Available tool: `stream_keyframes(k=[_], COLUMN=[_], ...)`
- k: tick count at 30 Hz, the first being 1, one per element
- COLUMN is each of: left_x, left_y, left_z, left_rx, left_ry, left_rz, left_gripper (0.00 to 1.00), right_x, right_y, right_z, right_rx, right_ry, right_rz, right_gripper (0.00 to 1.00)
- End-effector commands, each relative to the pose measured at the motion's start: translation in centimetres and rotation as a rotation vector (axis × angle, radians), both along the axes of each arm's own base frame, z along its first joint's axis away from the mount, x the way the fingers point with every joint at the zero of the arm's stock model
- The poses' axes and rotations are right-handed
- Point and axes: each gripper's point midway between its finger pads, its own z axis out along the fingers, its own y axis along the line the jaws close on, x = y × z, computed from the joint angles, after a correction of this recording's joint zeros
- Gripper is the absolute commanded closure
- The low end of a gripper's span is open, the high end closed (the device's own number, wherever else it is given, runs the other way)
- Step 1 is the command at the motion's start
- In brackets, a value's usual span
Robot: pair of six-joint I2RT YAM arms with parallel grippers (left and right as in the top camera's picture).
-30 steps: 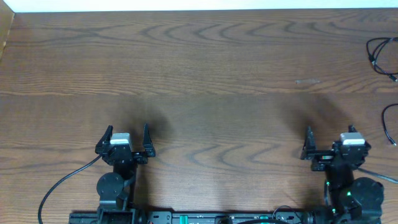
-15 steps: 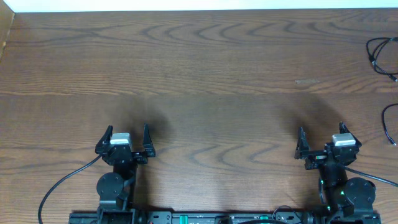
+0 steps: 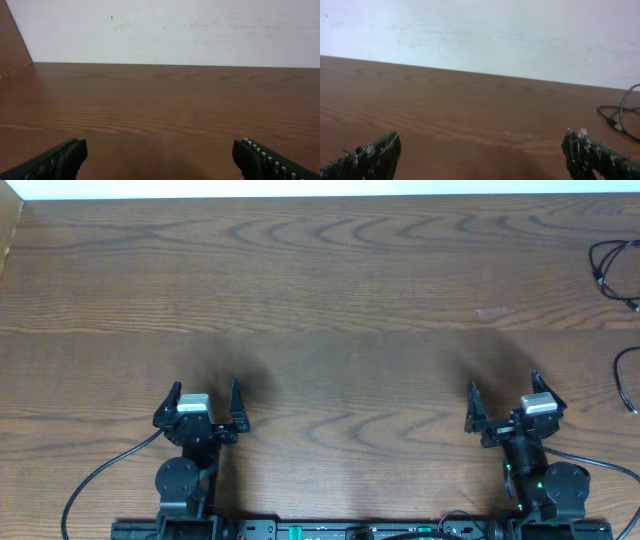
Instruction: Untangle cables
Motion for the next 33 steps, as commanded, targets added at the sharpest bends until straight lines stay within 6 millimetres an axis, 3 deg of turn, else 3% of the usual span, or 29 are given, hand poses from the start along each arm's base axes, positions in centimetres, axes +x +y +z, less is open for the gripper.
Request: stream_keyframes(k=[1, 6, 28, 33], left_x=[-0.1, -0.1, -0.1, -0.1], left_y=[0.3, 0.3, 0.3, 0.3], left_z=[-1.8, -1.8, -1.8, -1.8], left_rx=[0.005, 0.005, 0.005, 0.004], left_ry=[0.059, 0.059, 0.059, 0.059], left_rz=[0.016, 0.016, 0.015, 0.015], left_gripper=[0.02, 0.02, 0.02, 0.02], right_x=[0.1, 0.1, 0.3, 0.4], right_y=[0.6, 1.0, -0.5, -1.8], right_z=[-0.6, -2.0, -2.3, -2.3], right_rx=[-0.003, -0.002, -0.05, 0.042], right_ry=[-0.009, 0.03, 0.035, 0.047], right_rz=[0.032, 0.058, -0.028, -0.107], right_gripper=[0.01, 0.01, 0.01, 0.01])
